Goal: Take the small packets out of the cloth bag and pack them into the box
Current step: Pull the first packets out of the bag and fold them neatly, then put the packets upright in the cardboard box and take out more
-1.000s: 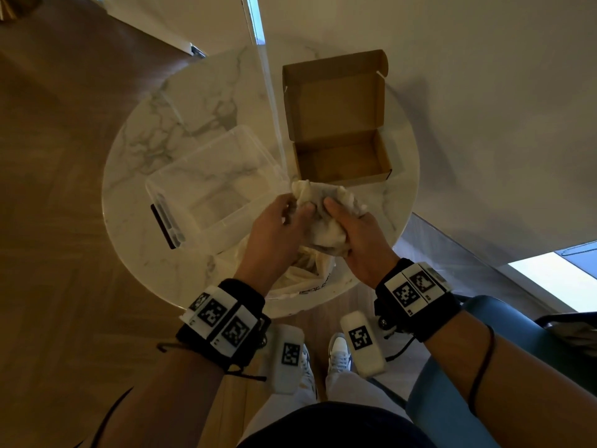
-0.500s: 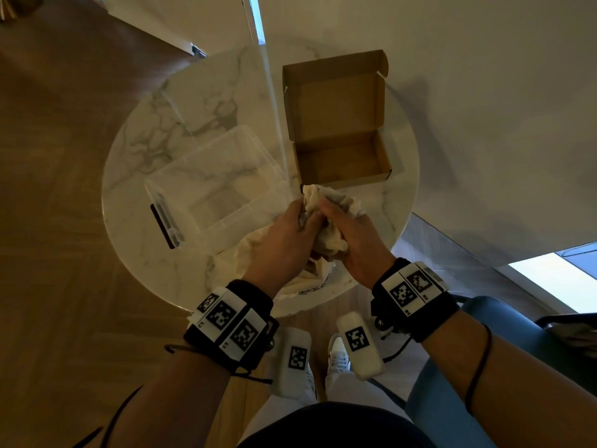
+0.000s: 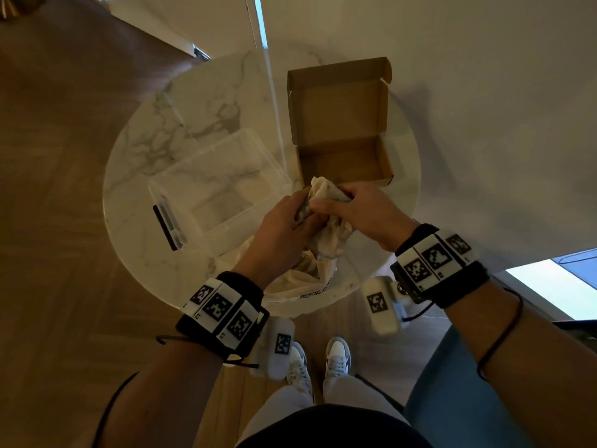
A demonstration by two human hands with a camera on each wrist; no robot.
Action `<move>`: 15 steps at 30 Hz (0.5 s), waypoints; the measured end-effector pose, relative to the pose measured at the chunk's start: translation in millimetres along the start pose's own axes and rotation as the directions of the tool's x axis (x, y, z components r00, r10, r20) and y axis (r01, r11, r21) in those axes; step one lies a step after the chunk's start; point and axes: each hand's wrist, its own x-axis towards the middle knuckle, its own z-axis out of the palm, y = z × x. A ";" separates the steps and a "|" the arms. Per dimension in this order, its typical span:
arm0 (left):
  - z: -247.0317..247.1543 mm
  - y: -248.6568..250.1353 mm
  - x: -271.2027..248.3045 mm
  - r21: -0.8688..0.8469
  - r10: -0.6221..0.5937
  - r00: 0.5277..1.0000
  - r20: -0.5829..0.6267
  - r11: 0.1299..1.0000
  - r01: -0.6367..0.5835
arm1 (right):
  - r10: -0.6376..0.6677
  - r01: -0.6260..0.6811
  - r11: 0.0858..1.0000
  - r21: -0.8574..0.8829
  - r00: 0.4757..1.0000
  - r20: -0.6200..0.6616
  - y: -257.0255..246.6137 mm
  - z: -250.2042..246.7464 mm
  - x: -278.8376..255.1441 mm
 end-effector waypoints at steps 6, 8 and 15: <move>-7.4 -9.2 4.0 0.007 -0.062 0.998 -0.013 0.998 0.062 | -0.011 0.016 0.995 -0.095 0.999 0.049 -1.7 3.1 14.5; -12.1 -12.6 3.8 0.001 -0.112 0.993 -0.032 0.994 0.112 | -0.037 0.044 0.986 -0.160 0.998 0.045 -2.8 3.3 20.0; -25.3 -36.2 -2.6 0.156 -0.196 0.981 0.005 0.969 0.193 | -0.164 0.126 0.901 -0.414 0.985 -0.057 -13.2 -19.5 66.8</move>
